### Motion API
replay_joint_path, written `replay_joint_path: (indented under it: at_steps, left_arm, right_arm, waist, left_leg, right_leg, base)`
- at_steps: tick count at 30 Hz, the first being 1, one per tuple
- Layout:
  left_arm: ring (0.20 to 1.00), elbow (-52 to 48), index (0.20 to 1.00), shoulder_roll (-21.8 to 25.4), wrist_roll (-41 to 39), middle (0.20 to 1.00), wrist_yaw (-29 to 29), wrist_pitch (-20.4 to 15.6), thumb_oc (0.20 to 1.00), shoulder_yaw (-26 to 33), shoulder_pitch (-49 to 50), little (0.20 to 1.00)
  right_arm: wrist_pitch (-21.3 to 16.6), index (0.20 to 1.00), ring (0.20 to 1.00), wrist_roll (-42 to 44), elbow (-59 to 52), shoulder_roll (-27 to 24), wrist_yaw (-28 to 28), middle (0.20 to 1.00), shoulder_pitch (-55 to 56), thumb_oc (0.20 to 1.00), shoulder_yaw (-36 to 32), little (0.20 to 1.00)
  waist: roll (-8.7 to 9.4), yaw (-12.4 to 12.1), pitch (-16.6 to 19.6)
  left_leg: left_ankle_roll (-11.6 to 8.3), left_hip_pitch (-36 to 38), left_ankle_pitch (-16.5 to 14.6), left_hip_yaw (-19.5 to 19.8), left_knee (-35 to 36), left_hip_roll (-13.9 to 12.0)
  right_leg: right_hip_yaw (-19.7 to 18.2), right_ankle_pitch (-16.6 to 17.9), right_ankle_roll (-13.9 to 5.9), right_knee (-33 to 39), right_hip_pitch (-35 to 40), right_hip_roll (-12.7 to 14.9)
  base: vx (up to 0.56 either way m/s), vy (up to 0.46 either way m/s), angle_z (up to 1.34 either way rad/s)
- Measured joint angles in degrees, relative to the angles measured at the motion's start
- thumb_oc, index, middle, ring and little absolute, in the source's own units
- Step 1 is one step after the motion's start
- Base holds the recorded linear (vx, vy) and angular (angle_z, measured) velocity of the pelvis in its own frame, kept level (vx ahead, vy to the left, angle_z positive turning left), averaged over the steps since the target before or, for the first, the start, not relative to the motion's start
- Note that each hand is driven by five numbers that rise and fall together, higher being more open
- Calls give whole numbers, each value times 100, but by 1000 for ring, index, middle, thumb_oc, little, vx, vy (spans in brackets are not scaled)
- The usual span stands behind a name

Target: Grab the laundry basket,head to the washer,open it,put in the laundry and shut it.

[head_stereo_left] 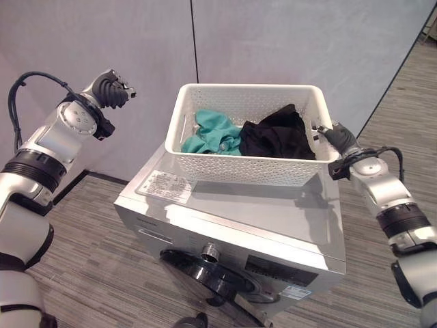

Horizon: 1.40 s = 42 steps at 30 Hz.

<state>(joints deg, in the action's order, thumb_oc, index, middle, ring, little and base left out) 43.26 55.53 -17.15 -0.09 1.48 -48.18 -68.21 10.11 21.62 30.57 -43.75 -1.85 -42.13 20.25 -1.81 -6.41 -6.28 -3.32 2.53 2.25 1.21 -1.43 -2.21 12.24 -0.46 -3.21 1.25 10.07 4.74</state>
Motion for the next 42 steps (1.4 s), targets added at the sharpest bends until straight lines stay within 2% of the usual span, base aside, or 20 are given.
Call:
replay_joint_path:
  at_steps: [3, 5, 7, 8, 11, 14, 19, 24, 29, 30, 33, 34, 36, 37, 39, 41, 42]
  left_arm:
    - [200, 9, 200, -72, -1, 200, 4, 3, 200, 1, 1, 200]
    - [435, 41, 435, -139, -2, 435, 3, 4, 435, 2, 8, 435]
    - [881, 57, 881, -203, -4, 881, 0, 4, 881, 6, 10, 881]
    - [1000, 58, 1000, -205, -4, 1000, 0, 5, 1000, 6, 10, 1000]
    - [1000, 80, 1000, -257, -88, 1000, 0, 5, 1000, 21, 46, 1000]
    - [1000, 259, 1000, -296, -128, 1000, 0, 21, 1000, 27, 84, 1000]
    - [1000, 277, 1000, -296, -293, 1000, 5, 34, 1000, 68, 83, 1000]
    - [1000, 276, 1000, -121, -309, 1000, 42, 7, 1000, 106, 81, 1000]
    - [1000, 264, 1000, -52, -402, 1000, 159, -2, 1000, 570, 98, 1000]
    - [1000, 215, 1000, -35, -552, 1000, 263, -12, 1000, 929, 106, 1000]
    - [1000, -73, 1000, 49, -767, 1000, 381, -17, 1000, 1183, 222, 1000]
    - [1000, -662, 1000, 137, -934, 1000, 433, -89, 1000, 1586, 511, 1000]
    - [1000, -935, 1000, 255, -1000, 1000, 456, -209, 1000, 1669, 758, 1000]
    - [1000, -1273, 1000, 265, -1001, 1000, 469, -217, 1000, 1927, 1099, 1000]
    - [1000, -2215, 1000, 345, -1005, 1000, 488, -345, 1000, 2584, 2016, 1000]
    - [1000, -2509, 1000, 390, -1003, 1000, 474, -341, 1000, 2823, 2590, 1000]
    - [1000, -2945, 1000, 375, -998, 1000, 451, -307, 1000, 3346, 3375, 1000]
  right_arm:
    - [10, 200, 200, -7, 13, 7, -2, 200, 54, 200, -85, 200]
    - [11, 200, 200, -17, 12, 30, -3, 200, 89, 200, -174, 200]
    - [12, 200, 200, -24, 7, 33, -2, 200, 134, 200, -254, 200]
    - [22, 1000, 1000, -49, 9, 33, -3, 1000, 145, 1000, -288, 1000]
    - [-22, 1000, 1000, -48, 192, 50, -65, 1000, 386, 1000, -681, 1000]
    - [35, 1000, 1000, -27, 452, 73, -127, 1000, 418, 1000, -750, 1000]
    - [145, 1000, 1000, 52, 495, 74, -155, 1000, 440, 1000, -702, 1000]
    - [147, 1000, 1000, 281, 386, -129, -4, 1000, 386, 1000, -364, 1000]
    - [116, 1000, 1000, 600, -63, -225, 65, 1000, 356, 1000, -350, 1000]
    - [-20, 1000, 1000, 778, -346, -232, 47, 1000, 353, 1000, -395, 1000]
    - [-25, 1000, 1000, 939, -413, -254, -36, 1000, 391, 1000, -520, 1000]
    - [-73, 1000, 1000, 961, -869, -384, -63, 1000, 778, 1000, -997, 1000]
    - [-160, 1000, 1000, 959, -1047, -456, -107, 1000, 968, 1000, -1283, 1000]
    - [-167, 1000, 1000, 955, -1345, -566, -174, 1000, 1339, 1000, -1684, 1000]
    - [-333, 1000, 1000, 917, -1977, -653, -196, 1000, 2208, 1000, -2660, 1000]
    - [-354, 1000, 1000, 894, -2064, -662, -289, 1000, 2656, 1000, -3175, 1000]
    - [-362, 1000, 1000, 829, -2289, -597, -324, 1000, 3224, 1000, -3625, 1000]
  waist:
    - [44, 71, 24]
    - [45, 61, 25]
    - [45, 65, 25]
    - [46, 67, 25]
    - [52, 68, 27]
    - [52, 87, 27]
    - [54, 95, 25]
    - [61, 101, 22]
    - [82, 108, 7]
    - [100, 109, -16]
    - [109, 113, -75]
    - [110, 84, -172]
    - [112, 106, -200]
    - [101, 120, -215]
    - [99, 101, -254]
    - [100, 128, -271]
    - [96, 187, -291]
  left_leg:
    - [1, -82, 1, 121, -42, 19]
    - [1, -83, 1, 128, -44, 21]
    - [1, -82, 1, 131, -44, 22]
    - [1, -81, 1, 131, -44, 22]
    - [1, -79, 1, 154, -47, 28]
    - [2, -73, 1, 153, -45, 28]
    - [3, -63, 1, 144, -44, 26]
    - [4, -57, 0, 126, -37, 18]
    - [3, -59, -1, 112, -30, 9]
    - [4, -57, -1, 108, -27, 9]
    - [5, -63, -2, 104, -24, 10]
    - [5, -69, -2, 114, -20, 12]
    - [11, -68, -7, 104, -17, 12]
    - [20, -66, -14, 99, -9, 15]
    - [24, -62, -17, 111, 24, 32]
    - [25, -63, -18, 104, 30, 28]
    - [27, -64, -18, 99, 49, 32]
  right_leg:
    - [119, 0, 2, 3, -4, 2]
    - [127, -1, 3, -1, -1, 2]
    - [130, -1, 3, -7, 1, 3]
    - [131, -1, 3, -8, 2, 3]
    - [154, -3, 5, -19, 15, 5]
    - [154, -3, 6, -19, 20, 6]
    - [149, -2, 5, -17, 23, 7]
    - [133, -3, 5, -10, 21, 6]
    - [123, -5, 5, 3, 12, 2]
    - [119, -3, 4, 12, 13, 0]
    - [115, -3, 4, 12, 4, 2]
    - [124, -4, 5, 12, 3, 3]
    - [117, -4, 5, 19, 1, 3]
    - [113, -5, 4, 30, 3, 2]
    - [120, -5, 2, 75, 18, 7]
    - [114, -6, 3, 94, 18, 5]
    - [112, -3, 0, 111, 16, -3]
  base:
    - [-6, 1, 19]
    - [1, -3, 3]
    - [0, 0, 0]
    - [0, 0, 0]
    - [-3, -13, 4]
    - [0, 0, 0]
    - [0, 0, 0]
    - [0, 0, 0]
    - [0, 0, 0]
    - [0, 0, 0]
    - [-10, -12, 1]
    - [0, 0, 0]
    - [-9, -16, -2]
    - [-23, -42, 1]
    - [-10, -17, 1]
    - [-10, -17, -2]
    - [-18, -34, 0]
